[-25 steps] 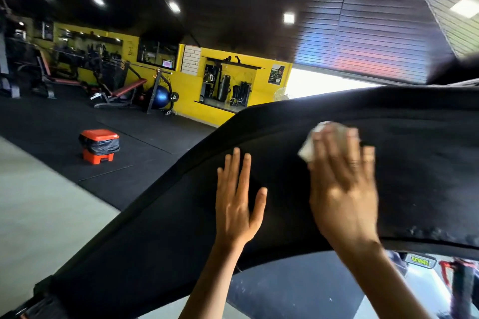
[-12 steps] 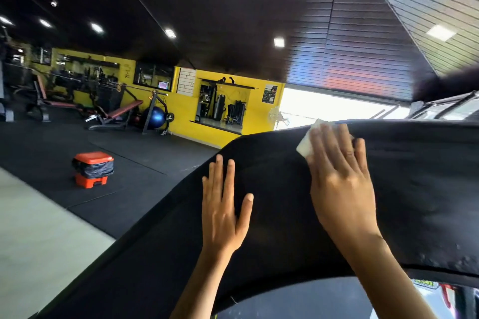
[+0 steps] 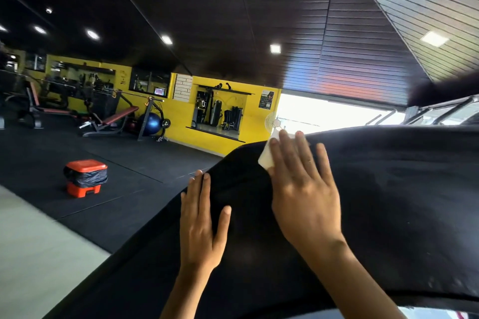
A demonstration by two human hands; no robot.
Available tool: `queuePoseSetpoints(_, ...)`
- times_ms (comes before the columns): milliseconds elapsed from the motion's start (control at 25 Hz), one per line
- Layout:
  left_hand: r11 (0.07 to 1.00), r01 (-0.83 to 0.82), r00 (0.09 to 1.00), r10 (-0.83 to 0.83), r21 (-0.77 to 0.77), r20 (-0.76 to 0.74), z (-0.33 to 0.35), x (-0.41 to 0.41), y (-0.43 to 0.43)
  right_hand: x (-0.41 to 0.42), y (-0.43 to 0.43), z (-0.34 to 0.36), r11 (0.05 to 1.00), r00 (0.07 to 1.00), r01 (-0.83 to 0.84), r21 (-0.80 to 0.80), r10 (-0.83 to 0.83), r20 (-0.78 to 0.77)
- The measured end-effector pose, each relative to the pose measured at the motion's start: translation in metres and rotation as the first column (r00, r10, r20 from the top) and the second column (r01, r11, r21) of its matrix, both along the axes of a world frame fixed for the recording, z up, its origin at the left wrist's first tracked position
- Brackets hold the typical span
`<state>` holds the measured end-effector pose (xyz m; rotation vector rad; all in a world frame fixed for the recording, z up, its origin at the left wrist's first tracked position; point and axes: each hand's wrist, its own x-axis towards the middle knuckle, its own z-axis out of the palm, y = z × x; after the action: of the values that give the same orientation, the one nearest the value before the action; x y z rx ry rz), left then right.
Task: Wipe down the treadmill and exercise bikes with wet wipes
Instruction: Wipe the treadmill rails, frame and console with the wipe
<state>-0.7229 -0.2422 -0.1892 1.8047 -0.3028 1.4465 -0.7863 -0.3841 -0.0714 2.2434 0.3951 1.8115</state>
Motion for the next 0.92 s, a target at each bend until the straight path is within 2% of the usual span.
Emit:
queuePoseSetpoints(120,0.999,-0.015,1.0,0.014,-0.039,-0.008,-0.016,0.001,0.004,0.016,0.034,-0.011,0.997,0.996,-0.034,-0.067,0.028,-0.088)
queuePoseSetpoints(240,0.998,-0.036,0.997,0.032,-0.052,-0.072,-0.04,0.0,0.018,0.033,0.069,-0.033,0.962,0.976,-0.054,-0.266,-0.005,-0.217)
queuePoseSetpoints(440,0.996,-0.049,0.985,0.036,-0.074,-0.166,-0.074,0.003,0.046,0.036,0.099,-0.058,0.872,0.936,-0.082,-0.482,-0.1,-0.339)
queuePoseSetpoints(480,0.995,-0.046,0.984,0.031,-0.085,-0.173,-0.078,0.003,0.05,0.035,0.097,-0.055,0.881,0.934,-0.073,-0.467,-0.103,-0.341)
queuePoseSetpoints(560,0.996,-0.035,0.984,0.019,-0.085,-0.177,-0.083,0.003,0.056,0.031,0.089,-0.047,0.952,0.952,-0.019,-0.307,-0.077,-0.297)
queuePoseSetpoints(640,0.997,-0.028,0.983,0.014,-0.071,-0.182,-0.084,0.003,0.057,0.031,0.085,-0.047,0.982,0.97,-0.002,-0.188,-0.044,-0.238)
queuePoseSetpoints(720,0.998,-0.013,0.983,0.001,-0.061,-0.184,-0.084,0.003,0.055,0.033,0.099,-0.057,0.95,0.955,-0.039,-0.309,-0.056,-0.292)
queuePoseSetpoints(800,0.996,0.026,0.98,-0.044,-0.091,-0.193,-0.085,-0.001,0.052,0.038,0.117,-0.077,0.861,0.924,-0.126,-0.492,-0.078,-0.373)
queuePoseSetpoints(880,0.994,0.042,0.975,-0.063,-0.102,-0.214,-0.089,-0.005,0.051,0.035,0.114,-0.081,0.833,0.928,-0.089,-0.545,-0.13,-0.35)
queuePoseSetpoints(920,0.996,0.029,0.974,-0.047,-0.084,-0.221,-0.092,-0.007,0.052,0.032,0.104,-0.079,0.854,0.933,-0.07,-0.515,-0.126,-0.336)
